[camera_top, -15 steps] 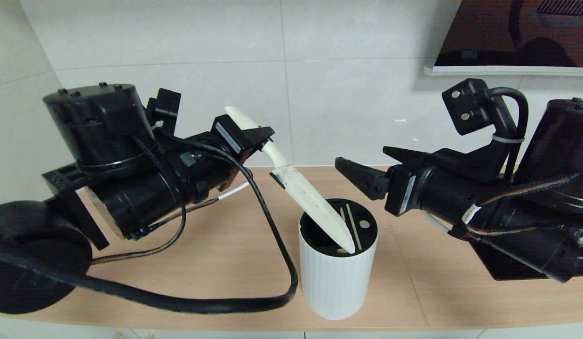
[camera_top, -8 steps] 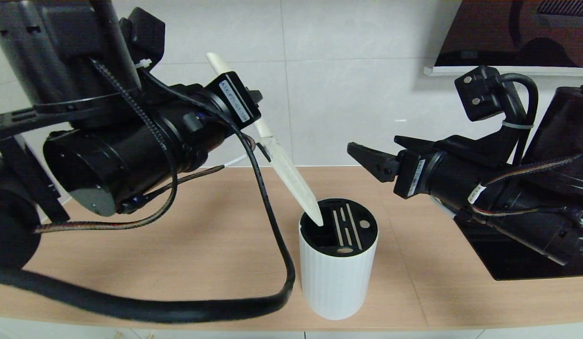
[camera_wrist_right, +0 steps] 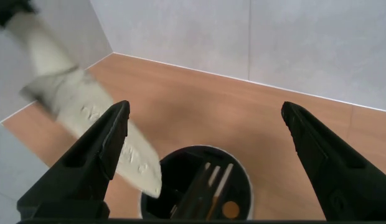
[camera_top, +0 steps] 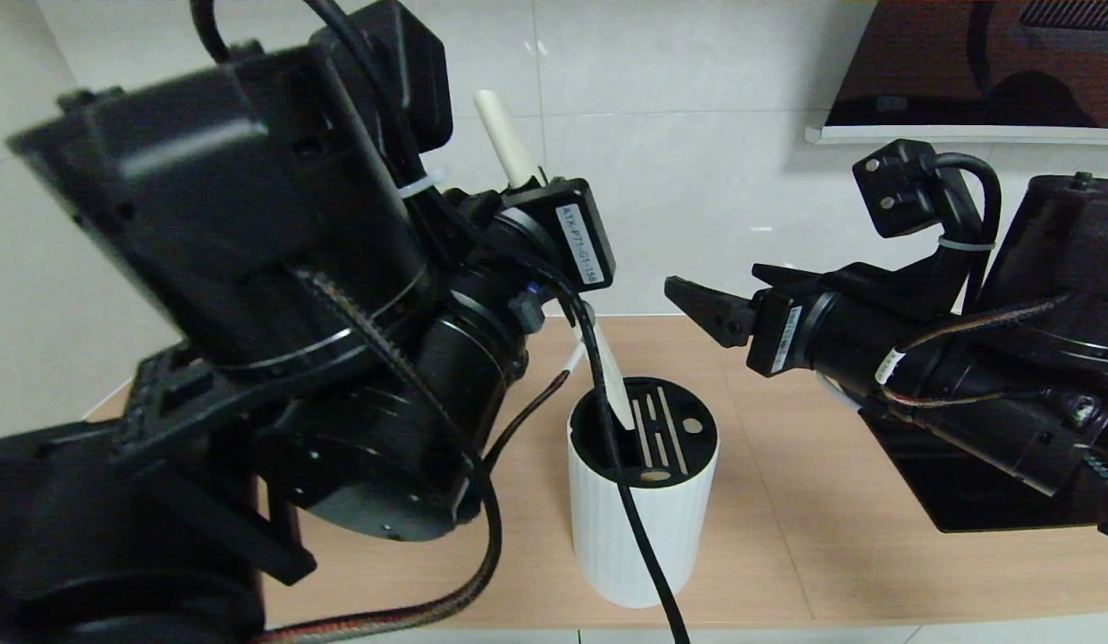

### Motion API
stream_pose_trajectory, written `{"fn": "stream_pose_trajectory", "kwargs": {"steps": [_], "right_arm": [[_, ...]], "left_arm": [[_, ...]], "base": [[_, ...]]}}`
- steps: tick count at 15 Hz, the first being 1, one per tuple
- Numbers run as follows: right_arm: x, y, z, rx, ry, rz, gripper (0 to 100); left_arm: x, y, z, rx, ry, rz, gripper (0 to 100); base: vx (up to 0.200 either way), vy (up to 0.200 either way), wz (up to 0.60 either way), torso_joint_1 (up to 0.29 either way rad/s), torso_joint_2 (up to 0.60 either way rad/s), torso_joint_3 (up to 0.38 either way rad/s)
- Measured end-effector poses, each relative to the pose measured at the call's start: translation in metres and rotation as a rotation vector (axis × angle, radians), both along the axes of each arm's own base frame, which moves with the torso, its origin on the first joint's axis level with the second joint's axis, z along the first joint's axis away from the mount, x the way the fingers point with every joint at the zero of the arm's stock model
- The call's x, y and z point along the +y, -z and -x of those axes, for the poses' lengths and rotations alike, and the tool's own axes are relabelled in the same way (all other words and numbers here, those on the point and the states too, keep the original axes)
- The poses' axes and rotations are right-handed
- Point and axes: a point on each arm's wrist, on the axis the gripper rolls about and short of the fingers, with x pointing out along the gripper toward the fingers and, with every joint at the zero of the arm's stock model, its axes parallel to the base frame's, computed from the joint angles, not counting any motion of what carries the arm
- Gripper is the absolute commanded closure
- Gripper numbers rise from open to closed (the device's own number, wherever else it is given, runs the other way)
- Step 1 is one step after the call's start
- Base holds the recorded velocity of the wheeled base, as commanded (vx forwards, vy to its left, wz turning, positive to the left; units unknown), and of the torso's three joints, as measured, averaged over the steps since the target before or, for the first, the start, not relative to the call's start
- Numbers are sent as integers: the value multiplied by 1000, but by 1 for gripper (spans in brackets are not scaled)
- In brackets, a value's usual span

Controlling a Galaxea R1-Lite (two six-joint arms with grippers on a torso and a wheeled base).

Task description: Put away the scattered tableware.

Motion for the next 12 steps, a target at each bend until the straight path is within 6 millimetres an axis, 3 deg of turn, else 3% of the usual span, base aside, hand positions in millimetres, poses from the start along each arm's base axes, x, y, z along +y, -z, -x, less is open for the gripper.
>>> {"fn": "stream_pose_trajectory", "kwargs": {"steps": [6, 12], "right_arm": [[-5, -2, -8, -7, 38, -5, 0], [-4, 0, -9, -1, 39, 0, 0]], "left_arm": [[-23, 40, -8, -48, -36, -114, 100], [-29, 52, -12, -29, -34, -144, 100]], "base": [[0, 0, 0, 0, 0, 0], [0, 0, 0, 0, 0, 0]]}}
